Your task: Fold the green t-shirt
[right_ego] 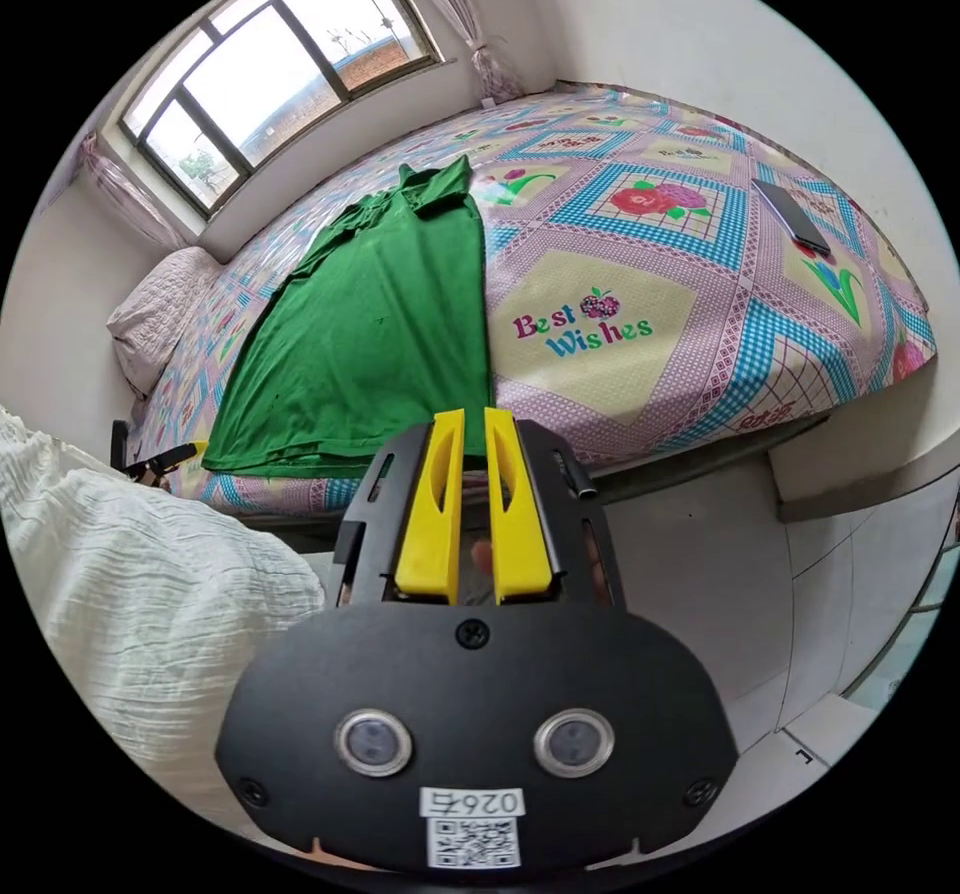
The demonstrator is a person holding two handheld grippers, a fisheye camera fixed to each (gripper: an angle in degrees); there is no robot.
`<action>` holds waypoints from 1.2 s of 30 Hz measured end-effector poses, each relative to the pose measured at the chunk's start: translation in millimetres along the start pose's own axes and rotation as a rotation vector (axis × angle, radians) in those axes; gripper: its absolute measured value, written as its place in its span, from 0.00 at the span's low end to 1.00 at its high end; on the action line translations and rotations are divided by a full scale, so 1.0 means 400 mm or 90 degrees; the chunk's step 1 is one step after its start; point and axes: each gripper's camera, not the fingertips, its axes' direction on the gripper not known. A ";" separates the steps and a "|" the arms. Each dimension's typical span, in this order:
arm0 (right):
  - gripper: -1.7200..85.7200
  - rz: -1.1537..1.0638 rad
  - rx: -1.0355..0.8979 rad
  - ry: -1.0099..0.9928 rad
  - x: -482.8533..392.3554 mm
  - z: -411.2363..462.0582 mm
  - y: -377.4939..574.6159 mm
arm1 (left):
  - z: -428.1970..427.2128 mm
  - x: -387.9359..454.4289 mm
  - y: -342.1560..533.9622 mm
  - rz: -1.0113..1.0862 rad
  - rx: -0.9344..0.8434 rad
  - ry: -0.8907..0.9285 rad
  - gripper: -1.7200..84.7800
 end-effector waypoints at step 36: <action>0.00 -0.051 -0.100 0.023 -0.141 0.068 -0.184 | 0.054 0.138 -0.123 0.090 -0.174 -0.003 0.03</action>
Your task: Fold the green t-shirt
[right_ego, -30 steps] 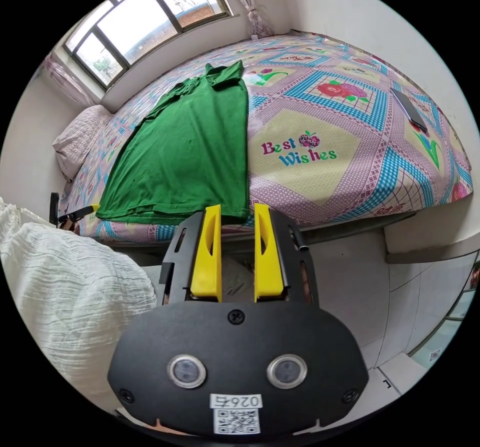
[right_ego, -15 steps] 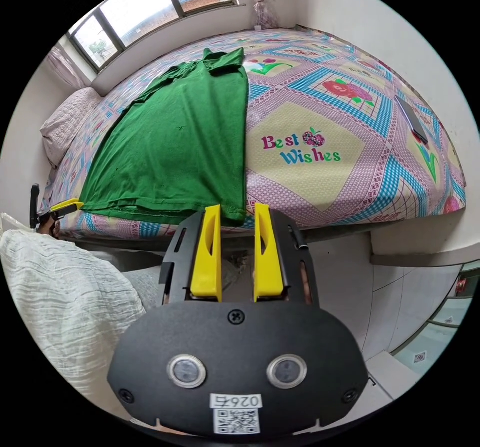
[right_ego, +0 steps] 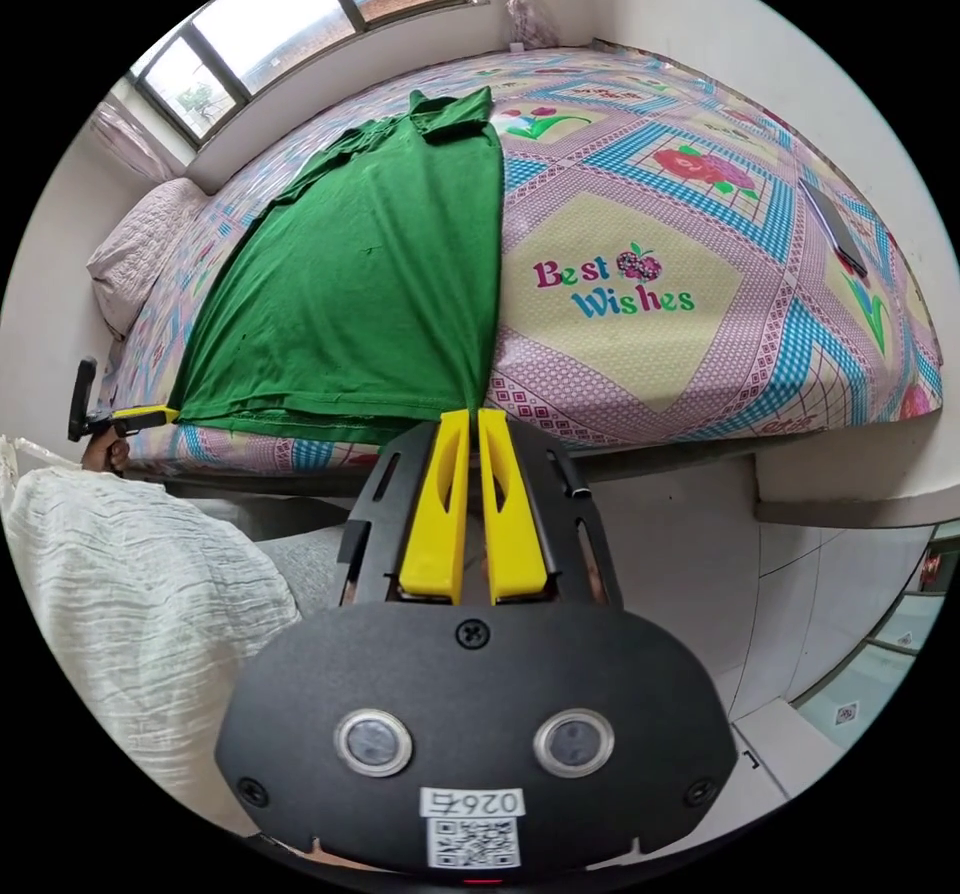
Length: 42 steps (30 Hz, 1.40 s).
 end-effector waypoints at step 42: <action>0.00 0.104 0.048 -0.290 0.510 -0.216 -1.389 | -0.198 -0.756 -1.321 -0.157 0.271 0.632 0.03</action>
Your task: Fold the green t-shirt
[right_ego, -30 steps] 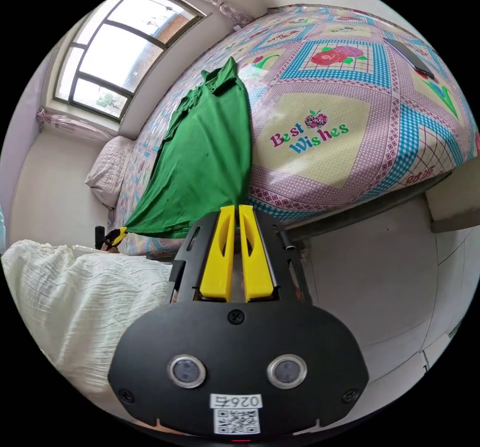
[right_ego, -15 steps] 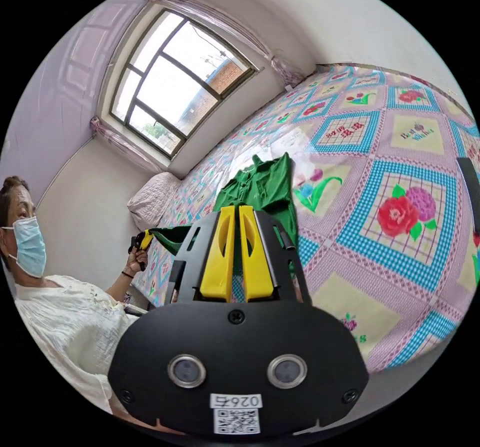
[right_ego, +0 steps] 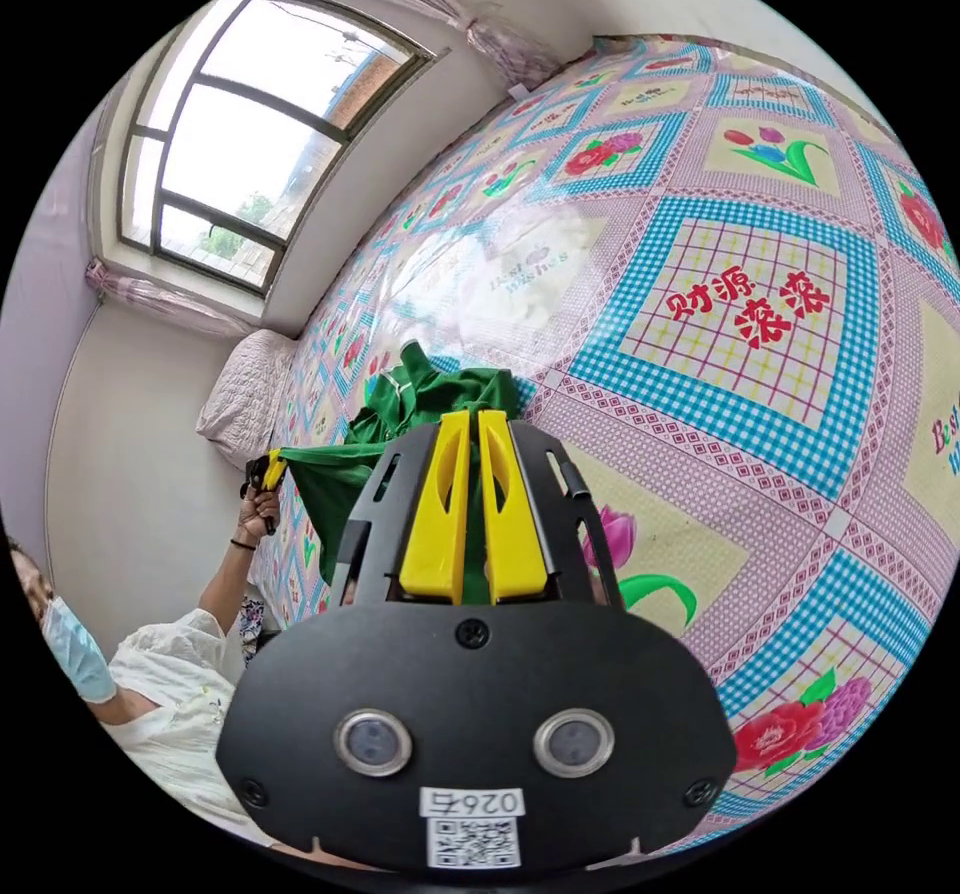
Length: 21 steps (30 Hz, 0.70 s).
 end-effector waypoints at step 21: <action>0.01 0.104 -0.122 -0.269 0.398 -0.023 -0.172 | 0.019 -0.193 -0.283 -0.122 -0.109 -0.083 0.01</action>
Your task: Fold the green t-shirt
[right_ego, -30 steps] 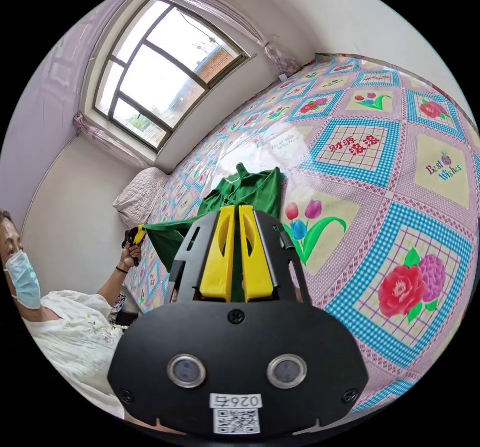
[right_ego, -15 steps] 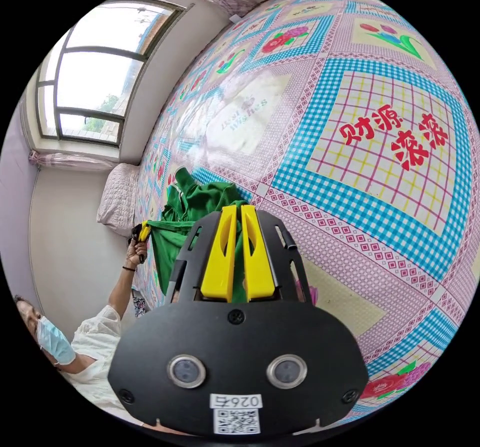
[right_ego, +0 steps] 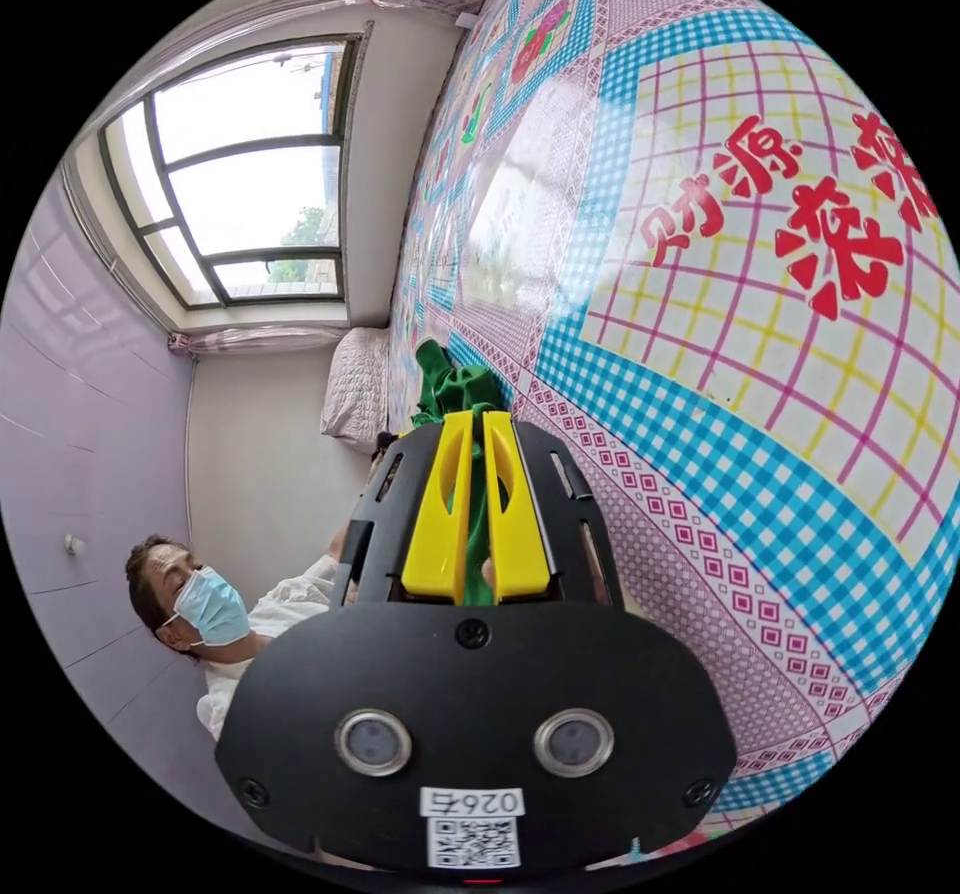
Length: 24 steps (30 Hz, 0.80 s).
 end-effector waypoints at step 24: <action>0.06 -0.255 0.091 0.291 -0.168 0.090 0.266 | 0.445 0.424 0.177 0.418 -0.019 -0.231 0.01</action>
